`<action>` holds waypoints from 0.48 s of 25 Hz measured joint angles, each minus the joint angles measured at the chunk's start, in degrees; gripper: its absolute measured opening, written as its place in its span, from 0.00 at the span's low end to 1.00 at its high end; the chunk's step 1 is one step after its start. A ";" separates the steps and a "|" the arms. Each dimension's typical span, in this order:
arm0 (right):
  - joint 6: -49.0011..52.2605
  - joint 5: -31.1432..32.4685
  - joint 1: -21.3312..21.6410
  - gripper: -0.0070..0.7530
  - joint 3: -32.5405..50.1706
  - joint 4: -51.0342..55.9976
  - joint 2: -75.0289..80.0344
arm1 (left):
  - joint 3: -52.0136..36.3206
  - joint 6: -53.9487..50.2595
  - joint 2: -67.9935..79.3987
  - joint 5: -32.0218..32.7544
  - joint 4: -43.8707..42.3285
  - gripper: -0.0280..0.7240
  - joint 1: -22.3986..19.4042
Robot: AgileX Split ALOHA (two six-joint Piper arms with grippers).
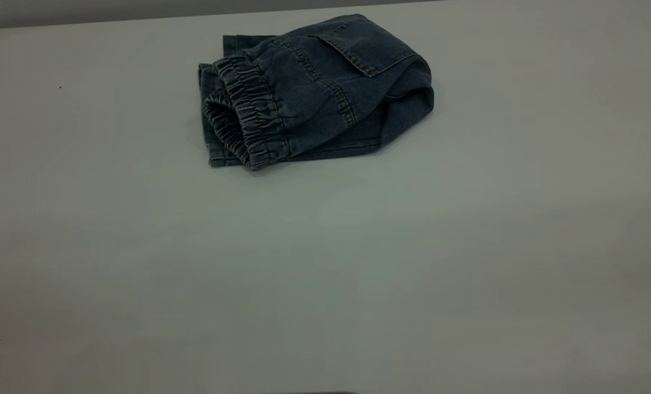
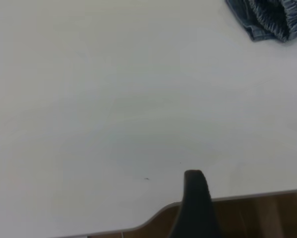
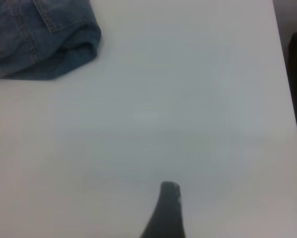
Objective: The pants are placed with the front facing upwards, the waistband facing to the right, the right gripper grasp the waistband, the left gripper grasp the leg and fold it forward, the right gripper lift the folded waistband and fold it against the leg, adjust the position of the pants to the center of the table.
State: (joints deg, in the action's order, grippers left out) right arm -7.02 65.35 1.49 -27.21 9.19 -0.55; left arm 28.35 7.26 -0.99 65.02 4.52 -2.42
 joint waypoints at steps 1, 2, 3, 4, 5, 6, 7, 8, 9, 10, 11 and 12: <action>0.00 0.00 0.00 0.78 0.00 0.12 0.00 | 0.00 0.00 0.00 0.00 0.00 0.69 0.00; 0.00 0.00 0.00 0.78 0.00 0.24 0.00 | 0.00 -0.06 0.00 0.00 0.00 0.69 0.00; 0.00 0.00 0.00 0.78 0.00 0.28 0.00 | 0.00 -0.06 0.00 0.00 0.00 0.69 0.00; 0.00 0.00 0.00 0.78 0.00 0.28 0.00 | 0.00 -0.06 0.00 0.00 0.00 0.69 0.00; 0.00 0.00 0.00 0.78 0.00 0.28 0.00 | 0.00 -0.06 0.00 0.00 0.00 0.69 0.00; 0.00 0.00 0.00 0.78 0.00 0.28 0.00 | 0.00 -0.06 0.00 0.00 0.00 0.69 0.00; 0.00 0.00 0.00 0.78 0.00 0.28 0.00 | 0.00 -0.06 0.00 0.00 0.00 0.69 0.00; 0.00 0.00 0.00 0.78 0.00 0.30 0.00 | 0.00 -0.06 0.00 0.00 0.00 0.69 0.00; 0.00 0.00 0.00 0.78 0.00 0.30 0.00 | 0.00 -0.06 0.00 0.00 0.00 0.69 0.00; 0.00 0.00 0.00 0.78 0.00 0.35 0.00 | 0.00 -0.06 0.00 0.00 0.00 0.69 0.00; 0.00 0.00 0.00 0.78 0.00 0.35 0.00 | 0.00 -0.06 0.00 0.00 0.00 0.69 0.00; 0.00 0.00 0.00 0.78 0.00 0.35 0.00 | 0.00 -0.06 0.00 0.00 0.00 0.69 0.00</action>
State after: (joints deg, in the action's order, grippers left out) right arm -7.02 65.35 1.49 -27.21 9.54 -0.55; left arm 28.35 7.20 -0.99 65.02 4.52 -2.42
